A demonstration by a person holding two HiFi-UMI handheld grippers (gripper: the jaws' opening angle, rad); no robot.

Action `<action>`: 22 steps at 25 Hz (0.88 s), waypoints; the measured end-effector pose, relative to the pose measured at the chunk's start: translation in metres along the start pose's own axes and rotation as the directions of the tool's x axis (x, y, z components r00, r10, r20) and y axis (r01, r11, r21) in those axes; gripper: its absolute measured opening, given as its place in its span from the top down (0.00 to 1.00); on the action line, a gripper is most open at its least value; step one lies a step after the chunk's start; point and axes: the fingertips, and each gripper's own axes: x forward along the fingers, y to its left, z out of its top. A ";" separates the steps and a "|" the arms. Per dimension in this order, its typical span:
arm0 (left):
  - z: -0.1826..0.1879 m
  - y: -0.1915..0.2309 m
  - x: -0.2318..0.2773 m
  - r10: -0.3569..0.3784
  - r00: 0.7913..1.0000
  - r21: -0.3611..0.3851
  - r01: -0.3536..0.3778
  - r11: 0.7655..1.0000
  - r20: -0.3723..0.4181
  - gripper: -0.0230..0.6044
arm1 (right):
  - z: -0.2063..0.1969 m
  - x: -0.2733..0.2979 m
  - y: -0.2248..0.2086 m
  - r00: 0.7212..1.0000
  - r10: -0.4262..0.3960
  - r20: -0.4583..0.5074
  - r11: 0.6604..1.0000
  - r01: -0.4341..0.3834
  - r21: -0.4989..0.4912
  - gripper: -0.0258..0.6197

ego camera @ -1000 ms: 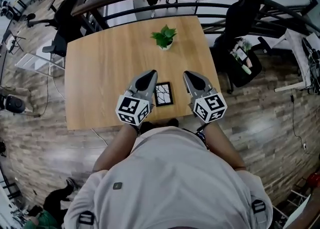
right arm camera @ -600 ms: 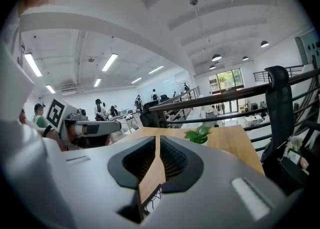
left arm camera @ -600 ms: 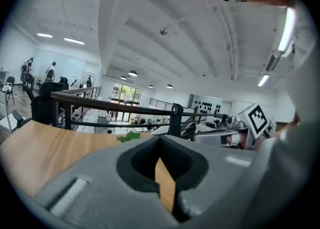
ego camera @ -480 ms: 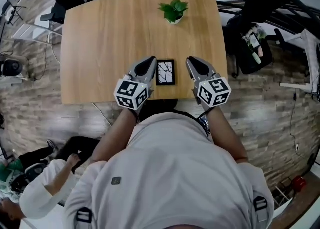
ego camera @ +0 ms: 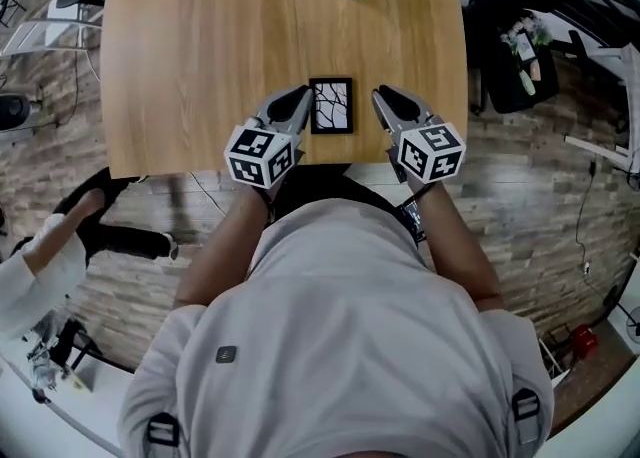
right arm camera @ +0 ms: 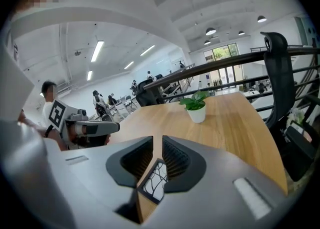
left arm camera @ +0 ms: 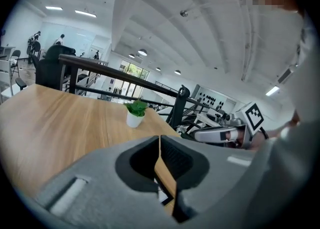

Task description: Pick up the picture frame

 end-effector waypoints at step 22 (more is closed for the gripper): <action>-0.139 0.055 0.063 -0.033 0.944 -0.178 -0.028 0.984 -0.328 0.83 | -0.131 0.082 -0.036 0.946 0.025 -0.323 0.987 0.029 0.161 0.78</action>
